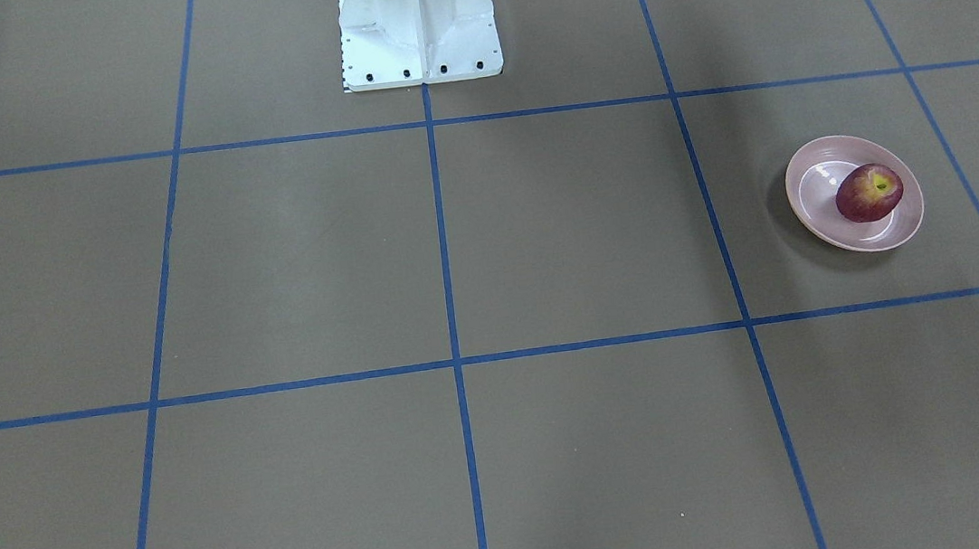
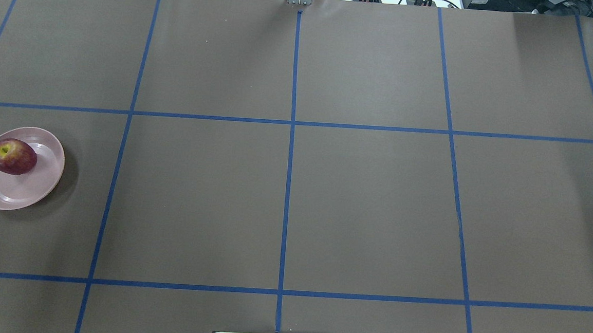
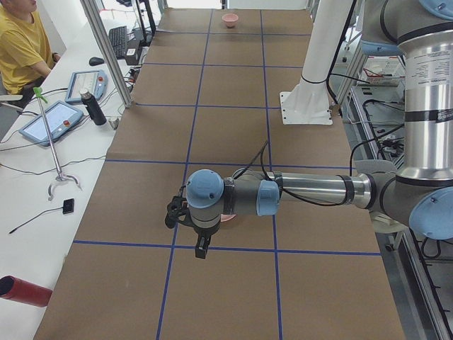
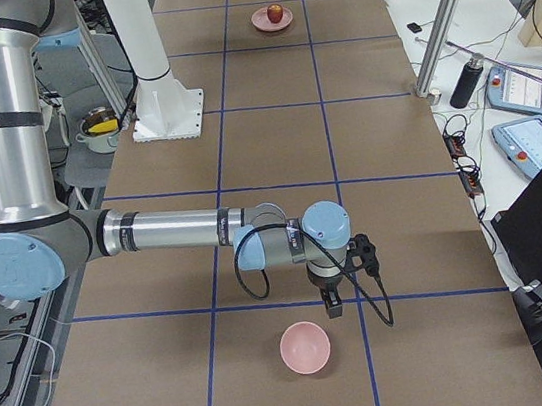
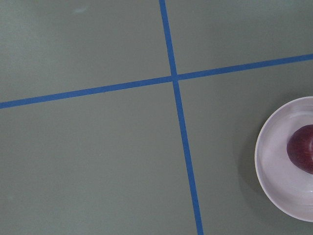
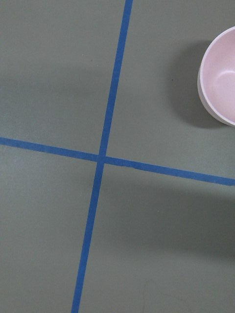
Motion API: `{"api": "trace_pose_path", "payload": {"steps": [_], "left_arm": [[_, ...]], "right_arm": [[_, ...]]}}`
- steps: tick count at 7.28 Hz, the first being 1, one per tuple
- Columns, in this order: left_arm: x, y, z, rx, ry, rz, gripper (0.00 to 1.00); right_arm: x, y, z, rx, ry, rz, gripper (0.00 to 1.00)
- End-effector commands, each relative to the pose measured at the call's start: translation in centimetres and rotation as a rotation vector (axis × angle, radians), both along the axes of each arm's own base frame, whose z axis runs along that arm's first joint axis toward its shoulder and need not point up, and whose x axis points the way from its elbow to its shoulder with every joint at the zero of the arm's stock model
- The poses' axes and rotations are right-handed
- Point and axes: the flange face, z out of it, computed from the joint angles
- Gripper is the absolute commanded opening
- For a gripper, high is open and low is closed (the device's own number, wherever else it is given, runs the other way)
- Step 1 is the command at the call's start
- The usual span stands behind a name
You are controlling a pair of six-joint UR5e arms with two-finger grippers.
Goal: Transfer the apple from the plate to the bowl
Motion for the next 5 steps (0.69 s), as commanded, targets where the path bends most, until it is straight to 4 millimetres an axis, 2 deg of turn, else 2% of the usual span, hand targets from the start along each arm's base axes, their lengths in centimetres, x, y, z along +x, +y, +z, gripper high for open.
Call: {"api": "trace_pose_path", "payload": {"steps": [1, 4, 5], "left_arm": [[0.0, -0.1, -0.2, 0.004, 0.000, 0.000, 0.98], [0.0, 0.0, -0.3, 0.006, 0.007, 0.000, 0.98], [0.0, 0.0, -0.2, 0.003, 0.007, 0.000, 0.98]], "right_arm": [[0.0, 0.0, -0.1, 0.002, -0.002, 0.000, 1.00], [0.0, 0.1, 0.1, -0.003, 0.000, 0.000, 1.00], [0.0, 0.6, 0.9, -0.012, -0.001, -0.007, 1.00]]}}
